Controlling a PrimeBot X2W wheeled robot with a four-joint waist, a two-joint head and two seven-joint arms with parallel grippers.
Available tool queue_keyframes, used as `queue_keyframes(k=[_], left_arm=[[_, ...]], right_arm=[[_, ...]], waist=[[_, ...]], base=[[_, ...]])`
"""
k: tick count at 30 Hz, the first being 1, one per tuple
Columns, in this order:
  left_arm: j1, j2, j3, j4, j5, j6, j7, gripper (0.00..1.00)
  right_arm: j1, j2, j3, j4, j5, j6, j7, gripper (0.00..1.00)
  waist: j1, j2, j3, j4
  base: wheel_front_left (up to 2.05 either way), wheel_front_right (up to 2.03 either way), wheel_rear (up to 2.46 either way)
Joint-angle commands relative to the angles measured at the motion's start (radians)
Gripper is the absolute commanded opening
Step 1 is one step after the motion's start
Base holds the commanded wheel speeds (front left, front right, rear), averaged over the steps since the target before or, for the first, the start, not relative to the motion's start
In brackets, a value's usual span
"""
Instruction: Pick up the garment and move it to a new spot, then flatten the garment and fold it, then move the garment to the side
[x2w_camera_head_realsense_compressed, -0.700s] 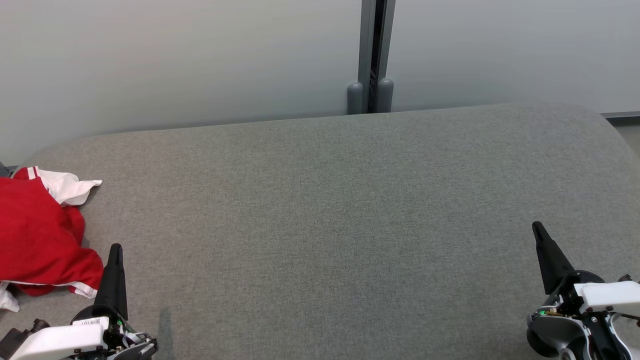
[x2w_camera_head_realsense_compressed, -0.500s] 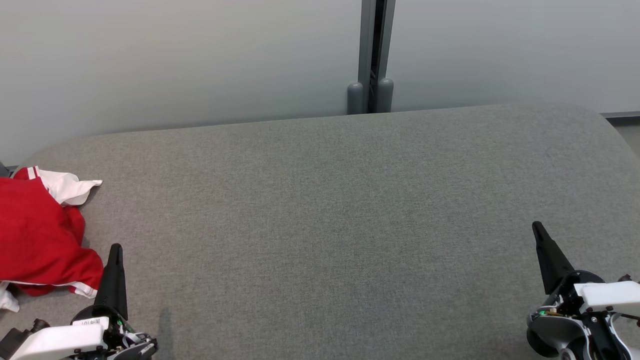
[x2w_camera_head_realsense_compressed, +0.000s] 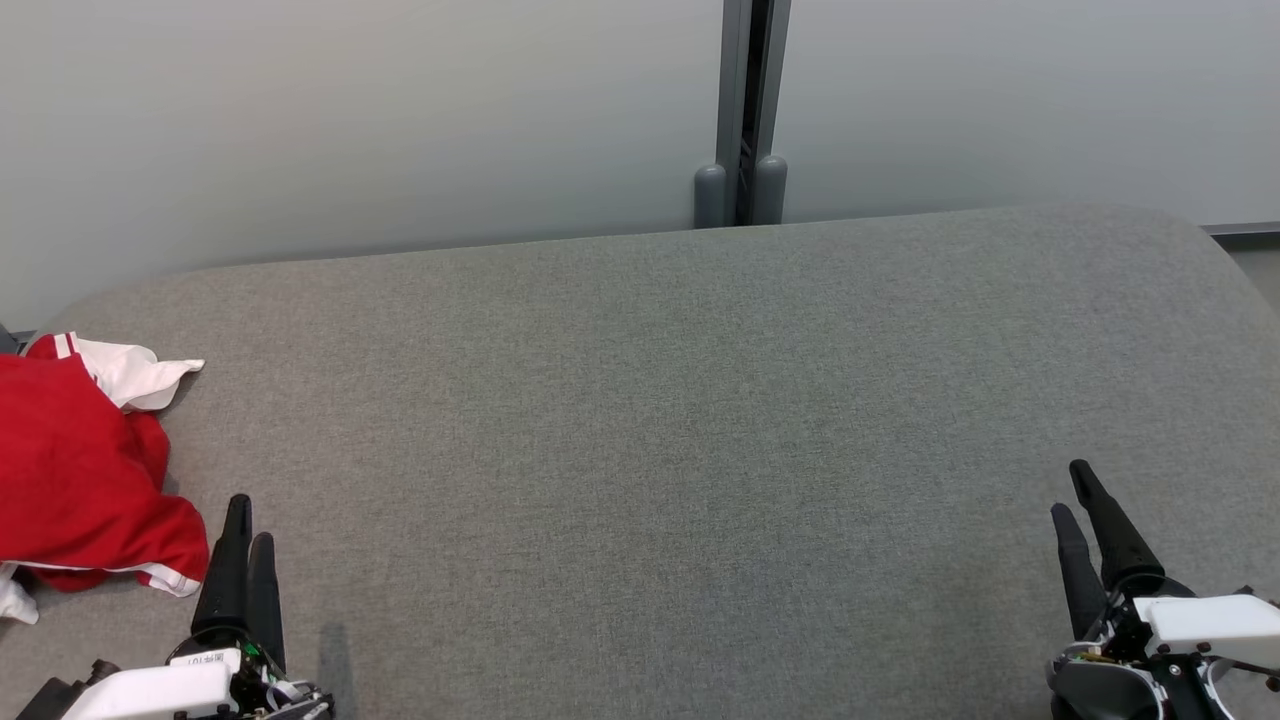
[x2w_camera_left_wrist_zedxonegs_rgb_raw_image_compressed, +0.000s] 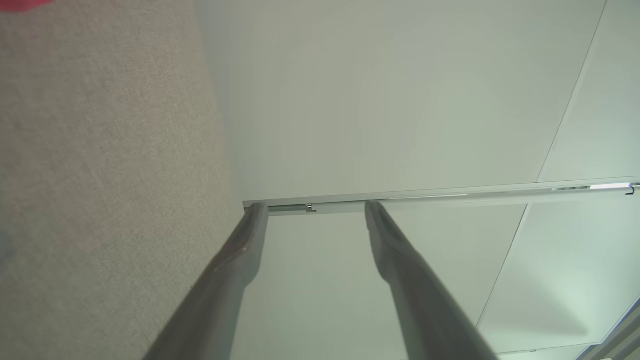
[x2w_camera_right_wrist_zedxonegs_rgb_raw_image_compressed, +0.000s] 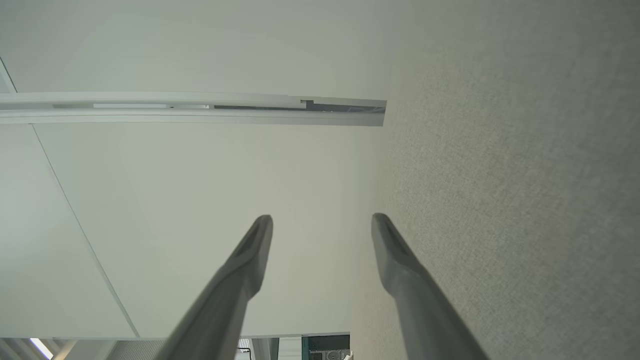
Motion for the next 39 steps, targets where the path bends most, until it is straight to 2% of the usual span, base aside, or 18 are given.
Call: queue_keyframes(k=[1,5,10,23,24,39], left_arm=[[-0.042,0.010,-0.004,-0.016,0.009,-0.002,-0.011,1.00],[-0.059,0.011,-0.001,-0.023,0.031,-0.002,-0.028,1.00],[-0.080,0.011,0.013,-0.051,0.105,-0.002,-0.048,1.00],[-0.100,0.018,-0.021,-0.137,0.485,-0.002,-0.095,1.00],[-0.100,0.018,-0.021,-0.137,0.485,-0.002,-0.095,1.00],[-0.102,0.051,-0.075,-0.142,0.852,0.026,-0.142,1.00]], right_arm=[[-0.031,-0.013,0.004,-0.026,-0.019,0.000,-0.019,1.00],[-0.038,-0.026,0.013,-0.034,-0.067,0.000,-0.041,1.00],[-0.048,-0.039,0.013,-0.063,-0.181,0.000,-0.066,1.00],[-0.056,-0.052,0.035,-0.140,-0.528,0.000,-0.125,1.00],[-0.056,-0.052,0.035,-0.140,-0.528,0.000,-0.125,1.00],[-0.036,-0.064,0.062,-0.164,-0.858,0.000,-0.183,1.00]], waist=[[0.0001,0.0000,0.000,0.000],[0.0001,0.0000,0.001,0.000],[0.0001,0.0000,0.002,0.000],[0.0001,0.0000,0.002,-0.002],[0.0001,0.0000,0.002,-0.002],[0.0000,0.0000,-0.001,0.000]], base=[[0.00,0.00,0.00],[0.00,0.00,0.00],[0.00,0.00,0.00],[0.00,0.00,0.00],[0.00,0.00,0.00],[0.00,0.00,0.00]])
